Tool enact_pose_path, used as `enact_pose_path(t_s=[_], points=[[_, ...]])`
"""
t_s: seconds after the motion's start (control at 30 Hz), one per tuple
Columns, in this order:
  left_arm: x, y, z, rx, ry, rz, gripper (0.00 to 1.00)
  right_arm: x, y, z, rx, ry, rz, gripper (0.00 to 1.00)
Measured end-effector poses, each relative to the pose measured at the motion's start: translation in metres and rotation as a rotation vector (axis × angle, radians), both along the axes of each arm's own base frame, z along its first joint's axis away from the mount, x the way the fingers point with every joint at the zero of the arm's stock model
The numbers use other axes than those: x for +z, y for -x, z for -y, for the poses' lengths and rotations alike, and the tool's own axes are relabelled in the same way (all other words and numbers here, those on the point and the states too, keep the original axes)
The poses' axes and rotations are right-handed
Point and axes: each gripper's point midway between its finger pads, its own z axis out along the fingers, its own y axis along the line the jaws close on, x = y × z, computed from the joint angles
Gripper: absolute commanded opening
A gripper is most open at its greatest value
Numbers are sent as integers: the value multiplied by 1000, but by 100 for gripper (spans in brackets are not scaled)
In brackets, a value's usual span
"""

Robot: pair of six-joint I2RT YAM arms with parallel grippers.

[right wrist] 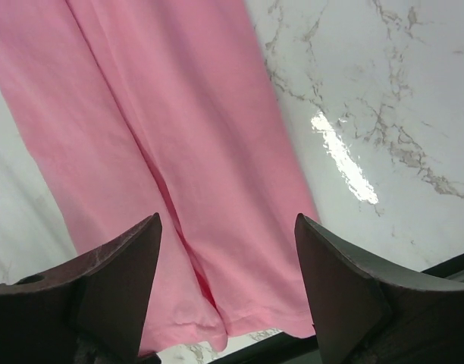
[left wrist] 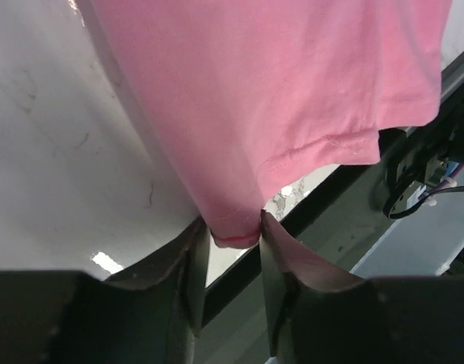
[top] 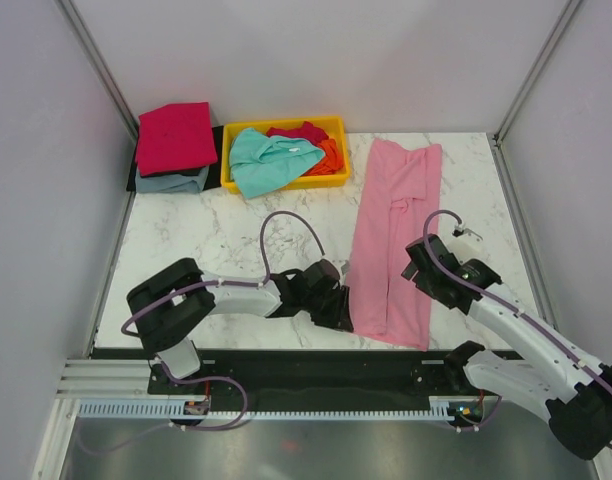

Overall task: Fold and stack the t-shirts
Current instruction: Fold the tshirt

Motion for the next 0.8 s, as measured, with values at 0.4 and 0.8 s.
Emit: enact_pose_path(t_s=[0.4,0.8], points=[[-8,-11,-7,73,-42,1,2,-2,5,7,25,-30,5,79],[3,-79,-75,275,-110,54,2,-68,54,-61,245,-233,-142,78]])
